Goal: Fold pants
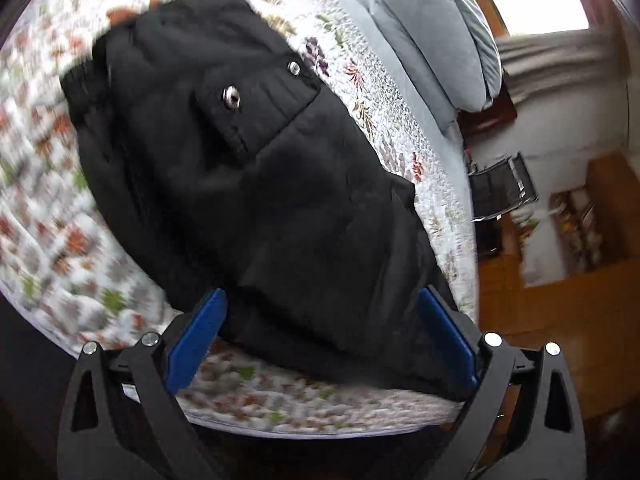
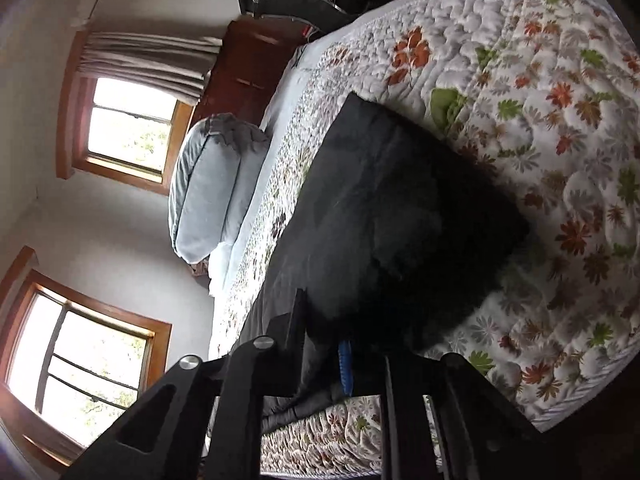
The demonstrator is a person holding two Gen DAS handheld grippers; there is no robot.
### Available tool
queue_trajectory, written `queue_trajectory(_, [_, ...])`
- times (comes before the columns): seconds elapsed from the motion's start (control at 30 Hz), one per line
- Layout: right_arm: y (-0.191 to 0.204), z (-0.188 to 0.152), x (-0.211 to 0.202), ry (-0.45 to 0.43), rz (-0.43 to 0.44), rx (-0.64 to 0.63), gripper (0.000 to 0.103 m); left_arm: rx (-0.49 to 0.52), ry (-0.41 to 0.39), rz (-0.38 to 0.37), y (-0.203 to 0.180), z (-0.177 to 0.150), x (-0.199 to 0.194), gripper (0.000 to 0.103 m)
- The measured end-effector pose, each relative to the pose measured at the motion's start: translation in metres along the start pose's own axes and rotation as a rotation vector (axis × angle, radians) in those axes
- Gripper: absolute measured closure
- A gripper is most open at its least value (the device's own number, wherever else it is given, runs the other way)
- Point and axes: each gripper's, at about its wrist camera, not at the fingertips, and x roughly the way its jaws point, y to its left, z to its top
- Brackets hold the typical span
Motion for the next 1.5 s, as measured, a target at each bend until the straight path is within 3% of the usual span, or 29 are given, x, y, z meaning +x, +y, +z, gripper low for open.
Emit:
queue_trajectory(0.23, [-0.001,-0.001,0.009,0.002,0.002,-0.013,0.085,-0.008,-0.074,0.017,-0.005,0.006,0.01,0.009])
queue_trajectory(0.27, [-0.001,-0.002,0.008,-0.006,0.004,-0.009,0.083,0.005,-0.091,0.025,-0.008,0.006,0.012,0.014])
queue_trajectory(0.3, [-0.002,-0.002,0.008,-0.012,0.007,-0.006,0.075,0.045,-0.111,0.059,-0.012,0.006,0.015,0.046])
queue_trajectory(0.33, [-0.002,-0.004,0.005,-0.019,0.005,-0.003,0.067,0.078,-0.114,0.106,-0.014,0.01,0.015,0.061])
queue_trajectory(0.37, [-0.002,-0.004,0.006,-0.026,0.001,0.002,0.064,0.101,-0.116,0.152,-0.015,0.01,0.017,0.087])
queue_trajectory(0.4, [-0.001,-0.003,0.008,-0.024,0.008,0.004,0.064,0.098,-0.117,0.169,-0.013,0.01,0.019,0.097])
queue_trajectory(0.47, [0.002,-0.001,0.013,-0.023,-0.002,0.0,0.065,0.072,-0.125,0.145,-0.008,0.011,0.014,0.099])
queue_trajectory(0.53, [0.003,0.002,0.016,-0.013,-0.021,-0.008,0.089,0.108,-0.141,0.145,-0.013,0.009,0.007,0.1])
queue_trajectory(0.6, [0.006,0.004,0.016,-0.006,-0.046,-0.018,0.095,0.121,-0.149,0.139,-0.016,0.008,-0.001,0.101])
queue_trajectory(0.77, [0.015,0.003,0.012,-0.009,-0.065,-0.052,0.097,0.104,-0.154,0.103,-0.018,0.009,-0.019,0.101])
queue_trajectory(0.97, [-0.012,-0.007,0.017,0.033,-0.119,-0.019,0.097,0.087,-0.124,0.144,0.005,0.007,-0.01,0.101])
queue_trajectory(1.1, [-0.015,-0.006,0.005,-0.014,-0.101,0.001,0.085,0.101,-0.139,0.146,0.012,0.005,-0.005,0.096])
queue_trajectory(1.17, [-0.017,-0.002,-0.009,-0.057,-0.089,0.028,0.082,0.127,-0.17,0.183,0.014,0.005,-0.011,0.077])
queue_trajectory(1.23, [-0.018,0.001,-0.018,-0.085,-0.091,0.033,0.082,0.149,-0.203,0.219,0.012,0.003,-0.024,0.049])
queue_trajectory(1.27, [-0.02,0.002,-0.019,-0.078,-0.121,0.034,0.082,0.16,-0.215,0.219,0.009,0.002,-0.031,0.027])
queue_trajectory(1.3, [-0.021,0.003,-0.019,-0.078,-0.139,0.034,0.082,0.179,-0.235,0.236,0.004,-0.001,-0.039,0.017])
queue_trajectory(1.37, [-0.02,0.004,-0.026,-0.104,-0.152,0.029,0.08,0.235,-0.245,0.272,-0.005,-0.006,-0.05,0.016])
queue_trajectory(1.5, [-0.022,0.001,-0.055,-0.206,-0.141,0.053,0.063,0.422,-0.234,0.327,-0.038,-0.023,-0.067,0.014])
